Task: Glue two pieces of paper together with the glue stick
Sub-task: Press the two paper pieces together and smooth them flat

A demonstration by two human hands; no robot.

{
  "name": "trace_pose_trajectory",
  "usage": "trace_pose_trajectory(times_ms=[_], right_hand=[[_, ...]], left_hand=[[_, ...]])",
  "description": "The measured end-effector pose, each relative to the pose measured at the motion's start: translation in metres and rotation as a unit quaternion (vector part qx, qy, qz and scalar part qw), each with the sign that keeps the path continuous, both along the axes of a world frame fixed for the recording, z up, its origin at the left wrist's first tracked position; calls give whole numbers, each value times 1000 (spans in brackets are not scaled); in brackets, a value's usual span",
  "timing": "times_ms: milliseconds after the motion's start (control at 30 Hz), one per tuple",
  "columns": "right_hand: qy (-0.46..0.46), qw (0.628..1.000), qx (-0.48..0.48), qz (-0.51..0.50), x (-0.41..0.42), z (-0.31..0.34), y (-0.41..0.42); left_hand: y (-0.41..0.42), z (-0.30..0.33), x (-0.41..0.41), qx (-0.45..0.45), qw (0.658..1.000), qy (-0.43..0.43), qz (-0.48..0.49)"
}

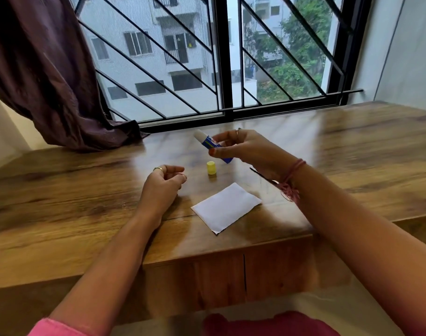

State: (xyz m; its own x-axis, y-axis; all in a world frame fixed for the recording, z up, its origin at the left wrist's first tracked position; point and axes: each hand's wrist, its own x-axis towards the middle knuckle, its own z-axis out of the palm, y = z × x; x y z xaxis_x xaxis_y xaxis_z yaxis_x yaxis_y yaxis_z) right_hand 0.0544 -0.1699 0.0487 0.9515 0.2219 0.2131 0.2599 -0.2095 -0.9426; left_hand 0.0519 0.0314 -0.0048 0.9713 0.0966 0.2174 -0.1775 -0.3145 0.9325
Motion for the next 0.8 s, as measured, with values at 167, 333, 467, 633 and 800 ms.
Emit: trace_pose_trajectory(times_ms=[167, 333, 467, 633, 800], right_hand=[[-30, 999, -24, -12, 16, -2, 20], [-113, 986, -119, -6, 17, -13, 35], [-149, 973, -176, -23, 21, -24, 37], [-154, 963, -220, -26, 26, -30, 39], [-162, 958, -236, -23, 29, -33, 41]], left_hand=[[1, 0, -1, 23, 1000, 3, -3], [1, 0, -1, 34, 999, 6, 5], [2, -1, -3, 54, 999, 5, 1], [2, -1, -5, 86, 996, 2, 0], [1, -1, -7, 105, 994, 2, -11]])
